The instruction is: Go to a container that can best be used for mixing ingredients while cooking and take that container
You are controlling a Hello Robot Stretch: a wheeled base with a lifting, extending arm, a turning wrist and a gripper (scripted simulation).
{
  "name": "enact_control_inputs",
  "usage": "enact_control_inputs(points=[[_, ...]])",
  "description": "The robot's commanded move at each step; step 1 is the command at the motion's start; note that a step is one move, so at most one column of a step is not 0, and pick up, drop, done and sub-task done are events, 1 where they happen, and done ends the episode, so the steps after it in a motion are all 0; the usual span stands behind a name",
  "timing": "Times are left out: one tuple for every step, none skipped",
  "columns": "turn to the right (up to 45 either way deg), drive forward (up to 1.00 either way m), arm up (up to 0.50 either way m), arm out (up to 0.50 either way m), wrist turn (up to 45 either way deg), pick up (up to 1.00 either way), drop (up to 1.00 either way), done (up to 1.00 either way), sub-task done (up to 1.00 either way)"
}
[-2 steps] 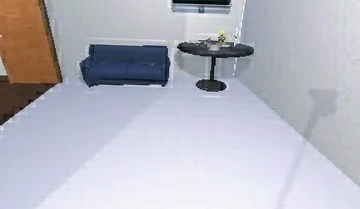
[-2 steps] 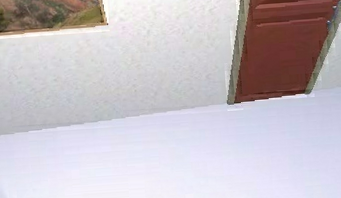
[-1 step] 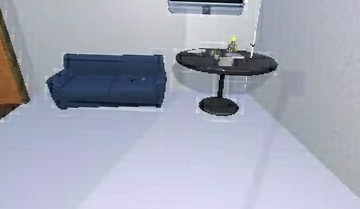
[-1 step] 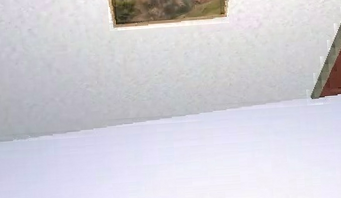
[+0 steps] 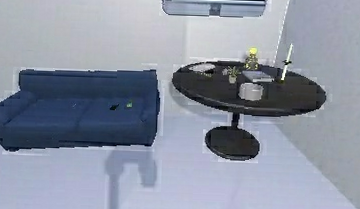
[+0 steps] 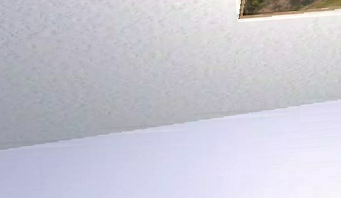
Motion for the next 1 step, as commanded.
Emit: enact_control_inputs(points=[[3.0, 0.0, 0.0, 0.0, 0.0, 0.0, 0.0, 0.0, 0.0]])
